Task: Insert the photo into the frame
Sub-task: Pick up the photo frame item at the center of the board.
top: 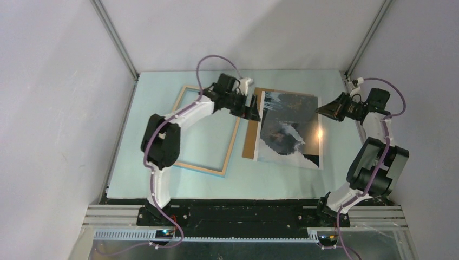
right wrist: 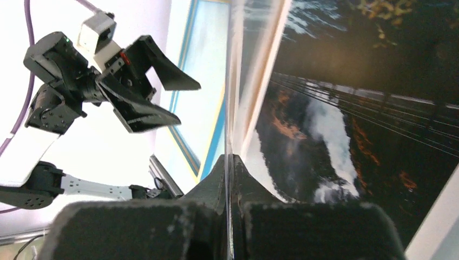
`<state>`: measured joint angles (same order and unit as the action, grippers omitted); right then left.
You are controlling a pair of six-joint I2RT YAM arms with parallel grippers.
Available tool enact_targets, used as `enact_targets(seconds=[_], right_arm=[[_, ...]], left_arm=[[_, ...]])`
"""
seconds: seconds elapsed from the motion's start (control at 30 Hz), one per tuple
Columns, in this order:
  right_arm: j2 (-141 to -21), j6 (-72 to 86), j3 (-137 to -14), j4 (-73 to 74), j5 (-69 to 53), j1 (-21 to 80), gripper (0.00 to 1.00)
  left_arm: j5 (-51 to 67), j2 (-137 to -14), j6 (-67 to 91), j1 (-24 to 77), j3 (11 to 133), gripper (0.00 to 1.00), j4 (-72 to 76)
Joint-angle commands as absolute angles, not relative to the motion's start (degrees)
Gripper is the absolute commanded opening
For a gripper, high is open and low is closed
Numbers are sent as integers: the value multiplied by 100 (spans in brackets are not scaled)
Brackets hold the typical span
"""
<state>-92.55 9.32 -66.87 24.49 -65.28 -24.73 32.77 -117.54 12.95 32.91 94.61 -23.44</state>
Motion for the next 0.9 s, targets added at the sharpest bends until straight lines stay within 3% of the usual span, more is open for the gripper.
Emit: enact_targets(seconds=[0.0,0.47,0.87], right_arm=[[-8767,1618,-6785,1863,-7127,-2431,0],[-7863,3891,-6777,-420,-7334,-1401,0],[-8170,5587,-6784,-2700,-7002,-335,0]], left_arm=[[3552,-10970,1000,2800,9506,97,-2236],[4162,-10503,1504,1978,9423,97,-2060],[5615,-9943,2057,1283,8986,98,-1606]])
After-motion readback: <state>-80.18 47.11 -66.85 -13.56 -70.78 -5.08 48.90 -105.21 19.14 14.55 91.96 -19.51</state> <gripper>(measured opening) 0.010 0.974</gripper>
